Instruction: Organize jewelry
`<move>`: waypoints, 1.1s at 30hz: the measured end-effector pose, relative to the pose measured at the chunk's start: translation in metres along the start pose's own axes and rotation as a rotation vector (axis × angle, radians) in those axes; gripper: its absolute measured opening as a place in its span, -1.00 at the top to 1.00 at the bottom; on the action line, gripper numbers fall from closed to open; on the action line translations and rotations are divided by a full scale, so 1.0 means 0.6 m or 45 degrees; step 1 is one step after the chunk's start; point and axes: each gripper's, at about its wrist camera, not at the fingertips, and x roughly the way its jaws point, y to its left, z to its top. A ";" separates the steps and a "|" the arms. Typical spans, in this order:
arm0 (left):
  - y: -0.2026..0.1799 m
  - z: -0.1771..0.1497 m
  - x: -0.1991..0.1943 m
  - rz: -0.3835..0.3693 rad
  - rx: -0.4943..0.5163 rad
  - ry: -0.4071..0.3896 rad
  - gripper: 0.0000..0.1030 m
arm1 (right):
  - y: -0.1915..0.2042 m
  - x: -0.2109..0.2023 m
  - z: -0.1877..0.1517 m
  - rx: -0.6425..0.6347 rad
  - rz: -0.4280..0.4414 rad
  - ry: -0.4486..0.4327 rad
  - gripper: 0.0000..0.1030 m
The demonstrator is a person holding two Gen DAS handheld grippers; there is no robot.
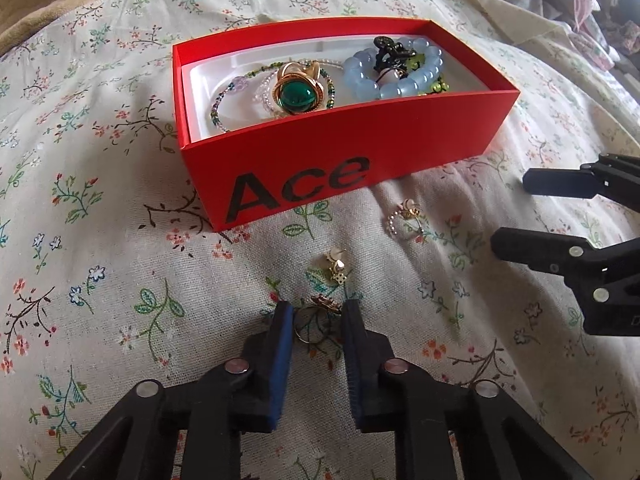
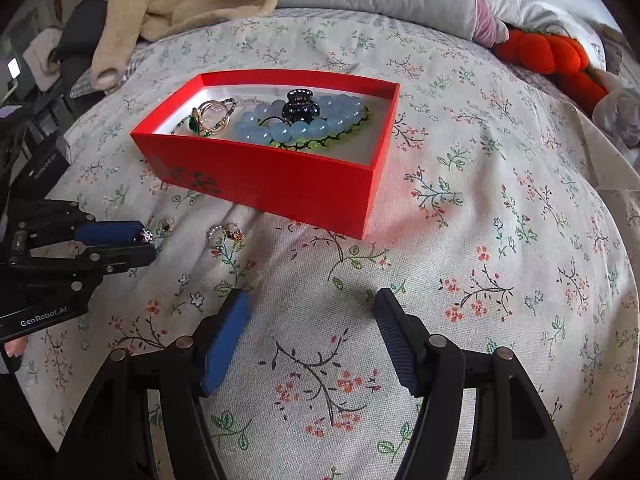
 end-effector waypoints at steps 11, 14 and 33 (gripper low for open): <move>0.003 -0.001 -0.020 0.071 -0.138 0.063 0.65 | 0.034 0.005 0.013 -0.038 0.069 -0.014 -0.22; 0.013 -0.005 -0.028 0.082 -0.199 0.081 0.65 | 0.060 0.012 0.016 -0.084 0.099 -0.009 -0.06; 0.045 -0.024 -0.035 0.042 -0.335 0.144 0.65 | 0.098 0.061 0.047 -0.095 0.139 0.002 0.49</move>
